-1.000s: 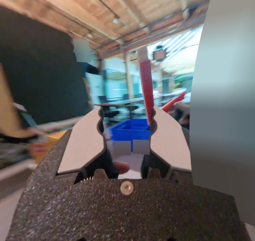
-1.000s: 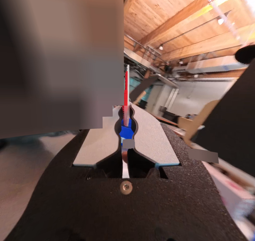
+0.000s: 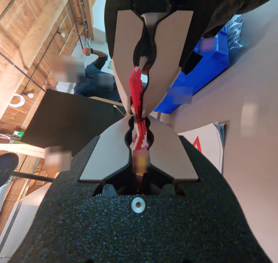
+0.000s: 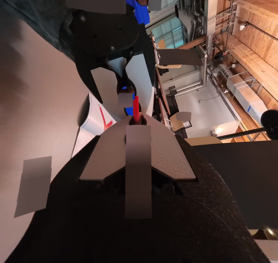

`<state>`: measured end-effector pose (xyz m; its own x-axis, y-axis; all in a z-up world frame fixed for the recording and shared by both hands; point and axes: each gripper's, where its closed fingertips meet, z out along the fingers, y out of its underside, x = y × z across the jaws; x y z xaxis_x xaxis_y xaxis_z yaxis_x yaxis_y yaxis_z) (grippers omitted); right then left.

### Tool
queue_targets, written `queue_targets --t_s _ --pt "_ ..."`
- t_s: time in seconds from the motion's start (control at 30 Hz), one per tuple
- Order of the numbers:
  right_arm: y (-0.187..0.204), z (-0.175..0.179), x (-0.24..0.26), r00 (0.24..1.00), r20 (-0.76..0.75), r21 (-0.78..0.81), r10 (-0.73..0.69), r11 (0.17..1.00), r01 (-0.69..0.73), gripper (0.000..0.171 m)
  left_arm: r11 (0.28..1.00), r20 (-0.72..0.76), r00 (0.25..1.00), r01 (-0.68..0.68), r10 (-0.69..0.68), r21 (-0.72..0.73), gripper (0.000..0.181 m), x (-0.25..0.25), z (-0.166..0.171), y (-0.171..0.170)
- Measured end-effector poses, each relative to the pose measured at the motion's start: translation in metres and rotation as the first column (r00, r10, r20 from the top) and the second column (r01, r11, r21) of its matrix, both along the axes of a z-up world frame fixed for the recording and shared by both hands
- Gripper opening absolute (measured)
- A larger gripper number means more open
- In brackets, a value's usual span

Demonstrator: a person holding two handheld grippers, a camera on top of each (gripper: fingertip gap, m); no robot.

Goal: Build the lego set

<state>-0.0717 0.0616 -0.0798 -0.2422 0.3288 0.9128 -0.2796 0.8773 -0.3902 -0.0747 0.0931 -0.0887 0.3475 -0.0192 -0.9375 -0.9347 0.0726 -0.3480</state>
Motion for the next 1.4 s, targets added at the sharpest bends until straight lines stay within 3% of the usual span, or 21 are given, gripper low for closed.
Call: queue_targets --t_s 0.2,0.27,0.4,0.57,0.77,1.0,1.1,1.17,1.27,1.33,1.4 --pt "-0.006 0.015 0.007 0.993 -0.111 0.012 0.030 1.000 -0.029 0.017 0.998 0.012 0.999 -0.033 0.033 0.052 0.007 -0.008 0.011 -0.003" --pt "-0.010 0.017 0.009 0.992 -0.117 0.023 0.042 0.999 -0.039 0.007 0.998 0.023 1.000 -0.014 0.013 0.058 0.007 -0.008 0.013 -0.005" --pt "-0.009 0.012 0.005 0.994 -0.110 0.055 0.020 0.998 -0.014 0.006 0.999 0.011 0.999 -0.031 0.031 0.036 0.007 -0.011 0.010 -0.004" --pt "-0.009 0.010 0.006 0.993 -0.102 0.015 0.051 0.999 -0.049 0.006 0.997 -0.026 0.999 -0.020 0.022 0.070 0.018 -0.006 0.013 -0.004" --pt "-0.012 0.015 0.010 0.984 -0.129 -0.093 0.125 0.986 -0.138 0.006 0.995 -0.044 0.999 0.010 -0.005 0.097 0.010 -0.001 0.015 -0.006" --pt "-0.001 0.009 0.001 0.991 -0.049 -0.289 0.123 0.948 -0.132 0.013 0.995 0.075 0.996 -0.037 0.044 -0.090 0.007 -0.015 0.002 -0.004" --pt "0.008 0.001 0.007 0.979 0.153 -0.394 0.134 0.917 -0.063 0.024 0.988 -0.010 0.994 -0.110 0.110 -0.108 0.007 -0.032 -0.001 -0.006" --pt "0.012 -0.021 0.021 0.915 0.368 -0.450 0.165 0.893 0.020 0.025 0.979 -0.070 0.984 -0.169 0.161 -0.116 0.007 -0.044 -0.003 -0.008" --pt "0.024 -0.082 0.046 0.715 0.690 -0.387 0.110 0.891 0.237 0.025 0.973 -0.075 0.981 -0.188 0.180 -0.131 0.007 -0.050 -0.009 -0.011" --pt "0.039 -0.121 0.054 0.591 0.807 -0.278 0.001 0.883 0.378 0.024 0.969 -0.098 0.977 -0.202 0.190 -0.141 0.007 -0.051 -0.014 -0.011" --pt "0.042 -0.143 0.056 0.504 0.864 -0.253 -0.018 0.849 0.465 0.027 0.964 -0.143 0.968 -0.227 0.207 -0.139 0.007 -0.052 -0.017 -0.009"
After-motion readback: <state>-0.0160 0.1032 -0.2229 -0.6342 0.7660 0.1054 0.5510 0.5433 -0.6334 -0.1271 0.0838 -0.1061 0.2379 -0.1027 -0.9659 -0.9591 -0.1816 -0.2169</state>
